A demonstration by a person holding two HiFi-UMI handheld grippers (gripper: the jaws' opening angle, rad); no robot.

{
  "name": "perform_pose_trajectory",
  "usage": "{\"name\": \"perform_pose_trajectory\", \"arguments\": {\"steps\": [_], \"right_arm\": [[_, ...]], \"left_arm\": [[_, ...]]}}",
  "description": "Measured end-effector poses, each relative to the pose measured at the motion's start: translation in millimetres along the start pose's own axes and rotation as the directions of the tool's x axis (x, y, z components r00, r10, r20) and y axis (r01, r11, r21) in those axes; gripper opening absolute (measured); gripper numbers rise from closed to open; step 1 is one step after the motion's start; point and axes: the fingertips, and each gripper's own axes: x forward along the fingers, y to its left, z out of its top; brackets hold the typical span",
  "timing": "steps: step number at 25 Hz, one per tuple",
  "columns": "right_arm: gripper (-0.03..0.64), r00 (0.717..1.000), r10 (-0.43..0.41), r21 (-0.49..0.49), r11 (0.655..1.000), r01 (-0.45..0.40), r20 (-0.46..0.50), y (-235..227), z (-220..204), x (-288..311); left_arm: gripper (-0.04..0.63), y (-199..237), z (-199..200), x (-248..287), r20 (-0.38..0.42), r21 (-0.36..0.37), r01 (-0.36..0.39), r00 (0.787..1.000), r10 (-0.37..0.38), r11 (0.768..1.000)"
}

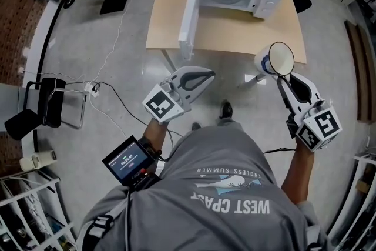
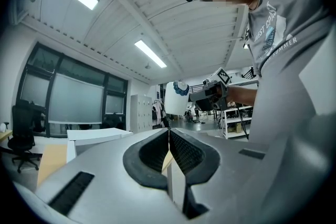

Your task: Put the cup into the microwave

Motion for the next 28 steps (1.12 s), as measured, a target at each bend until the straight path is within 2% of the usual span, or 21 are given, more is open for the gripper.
{"name": "perform_pose_trajectory", "arguments": {"steps": [4,10,20,28], "right_arm": [[0.075,1.0,0.007,0.007,1.0,-0.007,-0.003,3.9,1.1,1.3],[0.075,1.0,0.02,0.002,1.0,-0.02,-0.008,9.9,-15.2,20.6],[0.075,0.998,0.056,-0.002,0.998,-0.056,-0.011,10.2,-23.7,45.4],[0.075,0.996,0.081,0.015,0.997,-0.081,-0.023,-6.2,-30.3,67.4]], "left_arm": [[0.023,-0.5,-4.3,-5.3,-0.039,-0.02,-0.013,0.999,0.012,1.0],[0.023,5.9,-8.9,-7.5,0.041,0.057,0.002,0.999,-0.004,0.998],[0.023,9.1,-18.2,-12.4,0.035,0.05,-0.014,0.999,0.012,0.999],[0.023,11.7,-11.1,-5.7,0.032,0.047,-0.025,0.999,0.024,0.999]]}}
